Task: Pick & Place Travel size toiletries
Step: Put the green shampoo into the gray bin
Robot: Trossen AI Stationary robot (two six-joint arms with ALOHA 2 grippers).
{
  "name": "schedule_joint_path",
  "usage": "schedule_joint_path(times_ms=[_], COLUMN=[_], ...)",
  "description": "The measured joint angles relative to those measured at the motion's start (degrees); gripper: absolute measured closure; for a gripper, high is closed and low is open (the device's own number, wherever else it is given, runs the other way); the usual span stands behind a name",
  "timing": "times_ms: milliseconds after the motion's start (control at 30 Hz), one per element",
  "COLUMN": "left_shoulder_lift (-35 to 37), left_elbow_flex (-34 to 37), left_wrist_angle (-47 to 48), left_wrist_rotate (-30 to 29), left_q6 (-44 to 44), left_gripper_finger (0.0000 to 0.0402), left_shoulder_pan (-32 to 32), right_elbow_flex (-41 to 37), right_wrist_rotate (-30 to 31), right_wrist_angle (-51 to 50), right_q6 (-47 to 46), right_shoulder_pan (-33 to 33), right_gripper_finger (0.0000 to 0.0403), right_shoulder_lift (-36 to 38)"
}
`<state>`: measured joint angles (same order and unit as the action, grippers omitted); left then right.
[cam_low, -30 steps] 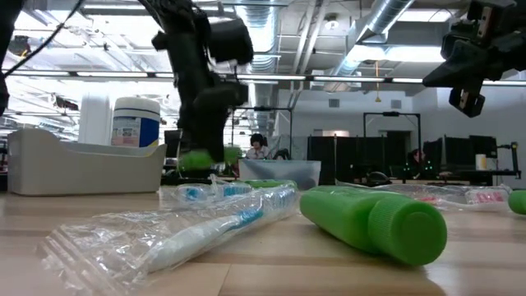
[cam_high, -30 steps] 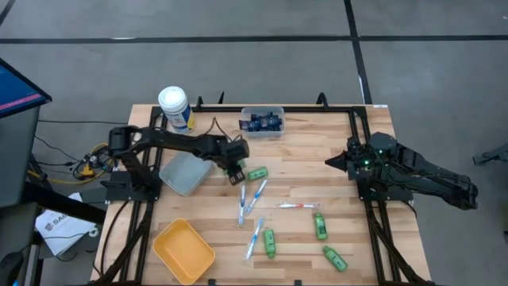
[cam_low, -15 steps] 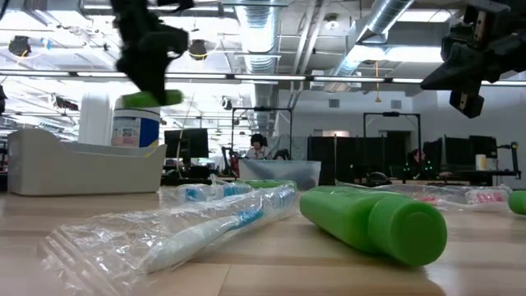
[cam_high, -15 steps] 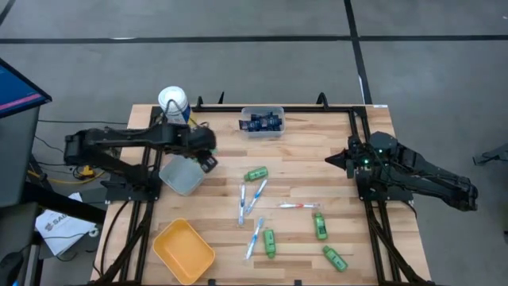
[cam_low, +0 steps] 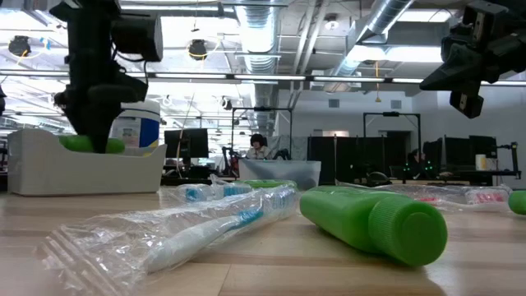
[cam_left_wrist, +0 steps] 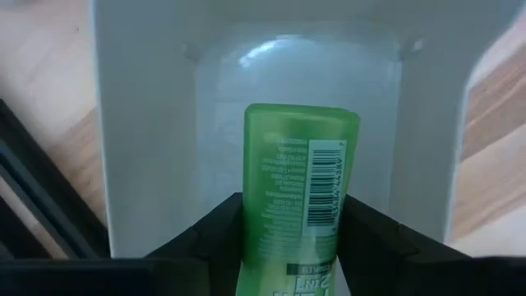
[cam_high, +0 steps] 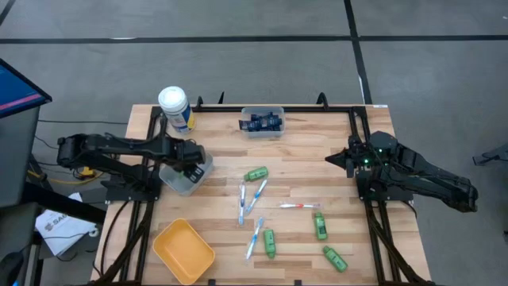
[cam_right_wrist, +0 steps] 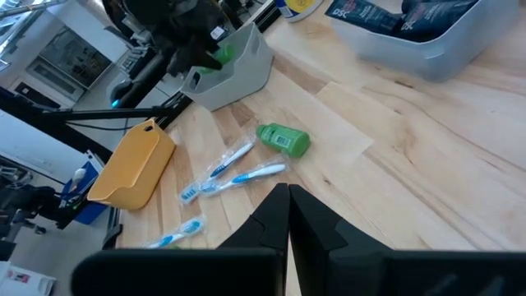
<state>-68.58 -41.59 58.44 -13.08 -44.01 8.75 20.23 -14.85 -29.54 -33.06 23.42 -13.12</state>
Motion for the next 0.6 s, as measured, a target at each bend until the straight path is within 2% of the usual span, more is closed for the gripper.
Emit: schedule_joint_path(times_ms=[167,333,467,600], left_shoulder_lift=[-0.5,-0.5,-0.5,0.0], left_elbow_flex=[1.8,1.8,1.7,-1.9], left_wrist_angle=[-3.1,-4.4,-5.2,-6.8], left_wrist_rotate=[1.0,1.1,4.2,5.5], left_q6=[0.1,3.2,4.5,5.3], left_gripper_finger=[0.0215,0.0156,0.0103,0.0075], left_shoulder_pan=[0.0,0.0,0.0,0.0], right_elbow_flex=[0.0,0.0,0.0,0.0], right_wrist_rotate=[0.0,0.0,0.0,0.0], right_wrist_angle=[0.0,0.0,0.0,0.0], right_q6=[0.0,0.1,0.2,0.2], right_shoulder_pan=[0.0,0.0,0.0,0.0], right_gripper_finger=[0.0401,0.0401,0.0401,0.0401], right_shoulder_lift=[0.0,0.0,0.0,0.0])
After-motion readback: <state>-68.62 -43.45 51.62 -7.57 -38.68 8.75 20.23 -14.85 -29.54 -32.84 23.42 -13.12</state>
